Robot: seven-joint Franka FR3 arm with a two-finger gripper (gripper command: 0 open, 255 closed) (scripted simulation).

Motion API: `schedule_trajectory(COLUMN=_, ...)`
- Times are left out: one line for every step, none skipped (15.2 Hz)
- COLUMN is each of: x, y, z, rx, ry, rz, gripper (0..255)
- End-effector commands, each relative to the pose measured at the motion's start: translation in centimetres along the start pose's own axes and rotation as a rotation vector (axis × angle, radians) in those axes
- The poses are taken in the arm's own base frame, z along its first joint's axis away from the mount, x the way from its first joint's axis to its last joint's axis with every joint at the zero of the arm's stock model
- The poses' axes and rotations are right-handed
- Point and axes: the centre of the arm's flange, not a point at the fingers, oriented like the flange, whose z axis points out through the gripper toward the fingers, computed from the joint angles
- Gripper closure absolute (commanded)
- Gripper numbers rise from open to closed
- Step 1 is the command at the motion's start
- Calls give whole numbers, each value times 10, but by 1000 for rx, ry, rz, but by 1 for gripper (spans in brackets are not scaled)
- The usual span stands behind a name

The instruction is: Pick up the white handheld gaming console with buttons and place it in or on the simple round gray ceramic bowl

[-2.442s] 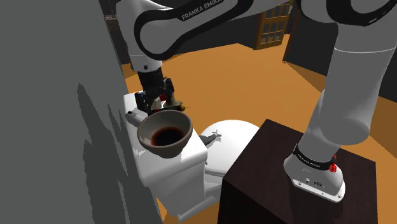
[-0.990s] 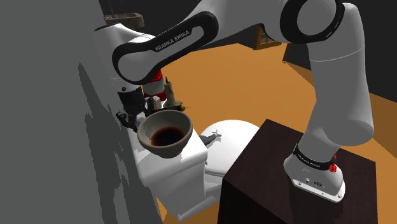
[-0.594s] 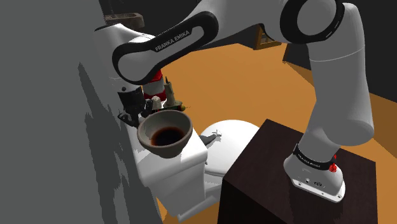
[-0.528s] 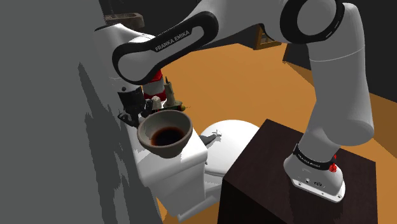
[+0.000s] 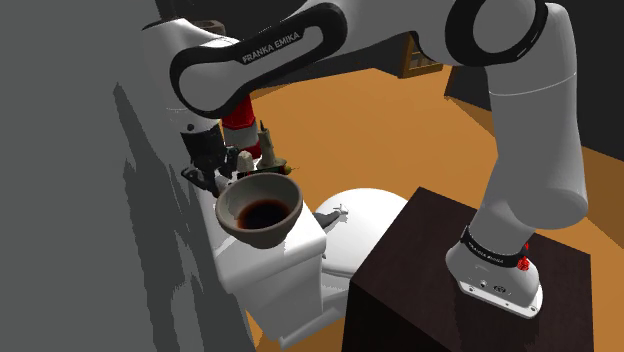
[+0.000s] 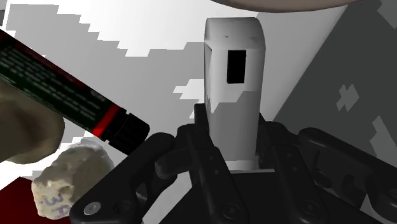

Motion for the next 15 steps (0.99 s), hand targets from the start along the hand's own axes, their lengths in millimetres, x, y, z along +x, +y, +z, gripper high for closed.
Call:
schedule_trajectory(x=0, y=-1, z=-11, rx=0, ry=0, rz=0, gripper=255)
schedule_trajectory(x=-1, y=-1, z=-16, rx=0, ry=0, rz=0, gripper=255)
schedule_trajectory(x=-1, y=-1, z=-21, rx=0, ry=0, rz=0, gripper=255)
schedule_trajectory(x=-1, y=-1, z=-27, rx=0, ry=0, rz=0, gripper=255)
schedule_trajectory(x=-2, y=-2, z=-32, rx=0, ry=0, rz=0, gripper=255)
schedule_trajectory(x=-2, y=-2, z=-37, rx=0, ry=0, rz=0, gripper=255)
schedule_trajectory(x=-2, y=-2, z=-42, rx=0, ry=0, rz=0, gripper=255)
schedule_trajectory(x=-2, y=-2, z=-48, rx=0, ry=0, rz=0, gripper=255)
schedule_trajectory(x=-3, y=-2, z=-53, rx=0, ry=0, rz=0, gripper=255)
schedule_trajectory(x=-3, y=-2, z=-58, rx=0, ry=0, rz=0, gripper=255)
schedule_trajectory(x=-3, y=-2, z=-63, rx=0, ry=0, rz=0, gripper=255)
schedule_trajectory(x=-4, y=-2, z=-69, rx=0, ry=0, rz=0, gripper=255)
schedule_trajectory(x=-4, y=-2, z=-74, rx=0, ry=0, rz=0, gripper=255)
schedule_trajectory(x=-4, y=-2, z=-79, rx=0, ry=0, rz=0, gripper=255)
schedule_trajectory(x=-5, y=-2, z=-85, rx=0, ry=0, rz=0, gripper=255)
